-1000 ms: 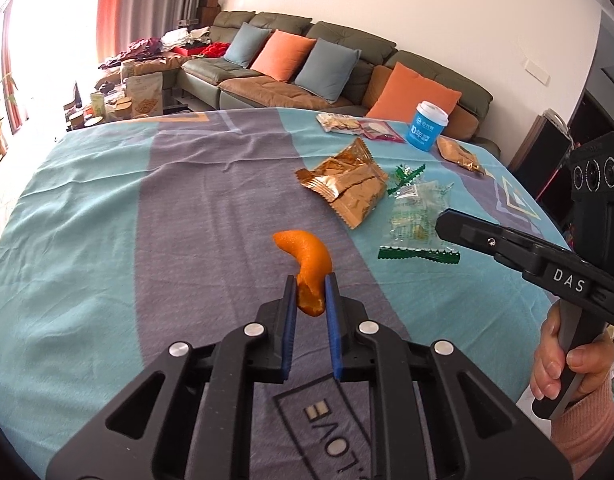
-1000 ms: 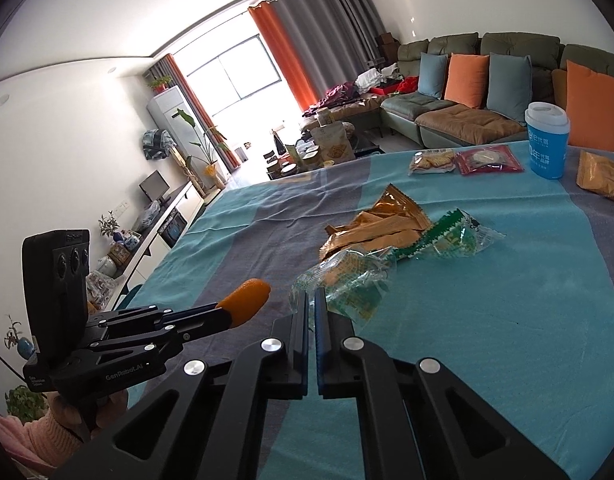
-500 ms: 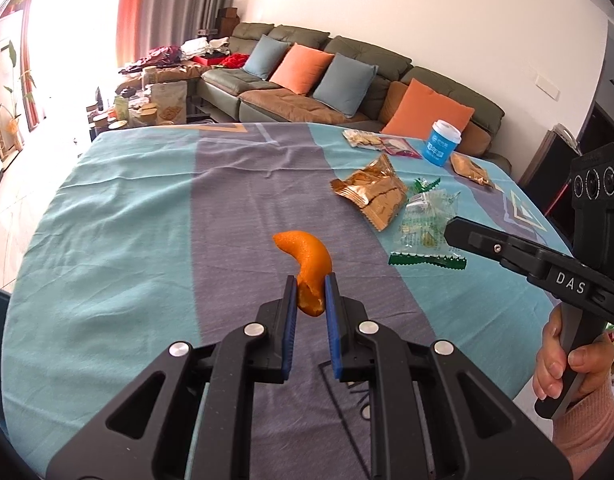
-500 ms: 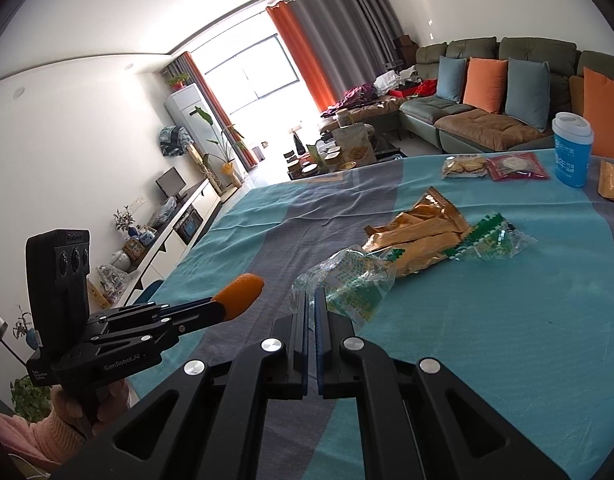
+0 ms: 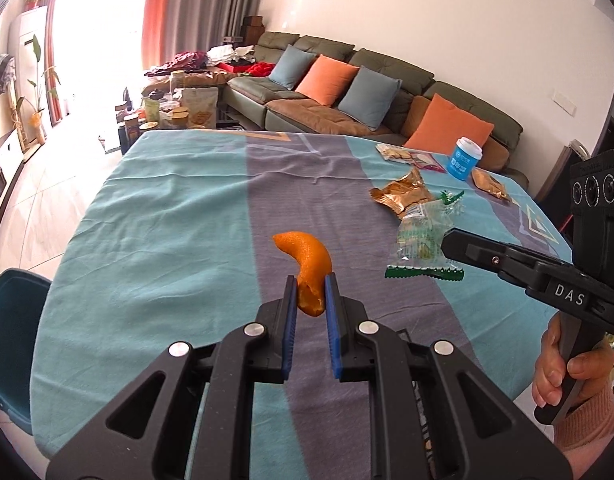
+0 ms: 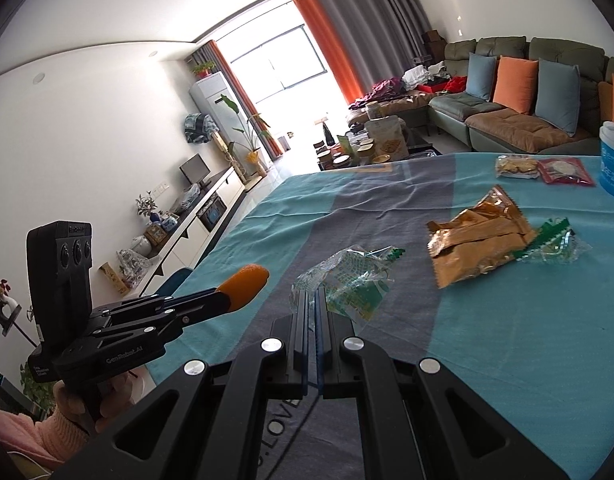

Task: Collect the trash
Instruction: 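Grasp another orange peel with the left gripper and lift it, then carry the orange peel and clear plastic bag over the teal bin with both grippers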

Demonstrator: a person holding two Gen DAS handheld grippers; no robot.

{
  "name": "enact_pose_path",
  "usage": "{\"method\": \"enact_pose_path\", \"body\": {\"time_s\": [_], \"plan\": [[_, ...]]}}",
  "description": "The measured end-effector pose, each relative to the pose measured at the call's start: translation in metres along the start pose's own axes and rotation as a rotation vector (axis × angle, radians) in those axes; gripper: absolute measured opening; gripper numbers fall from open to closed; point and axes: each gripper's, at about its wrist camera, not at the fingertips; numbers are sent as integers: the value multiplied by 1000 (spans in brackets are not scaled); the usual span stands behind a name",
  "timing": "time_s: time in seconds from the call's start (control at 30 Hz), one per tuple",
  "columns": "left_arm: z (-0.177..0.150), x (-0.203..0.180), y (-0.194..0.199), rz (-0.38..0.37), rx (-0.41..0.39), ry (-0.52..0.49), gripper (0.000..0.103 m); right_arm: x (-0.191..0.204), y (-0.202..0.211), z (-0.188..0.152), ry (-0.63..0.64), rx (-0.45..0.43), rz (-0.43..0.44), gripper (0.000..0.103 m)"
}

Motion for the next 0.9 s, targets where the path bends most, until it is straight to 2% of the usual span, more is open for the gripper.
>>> {"method": "enact_pose_path", "body": {"time_s": [0.5,0.9], "plan": [[-9,41,22,66,-21,65,14,29,-33,1,40,51,77,2],[-20,84,45,137,-41,132,14,72,-70,7,110,107,161,2]]}}
Point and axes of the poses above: each gripper's, at about its wrist camera, not at the fingertips, and y roughly against the way its jaws point, x to its left, z to its top, and after that the axes turned 7 degrees about z, right-handed
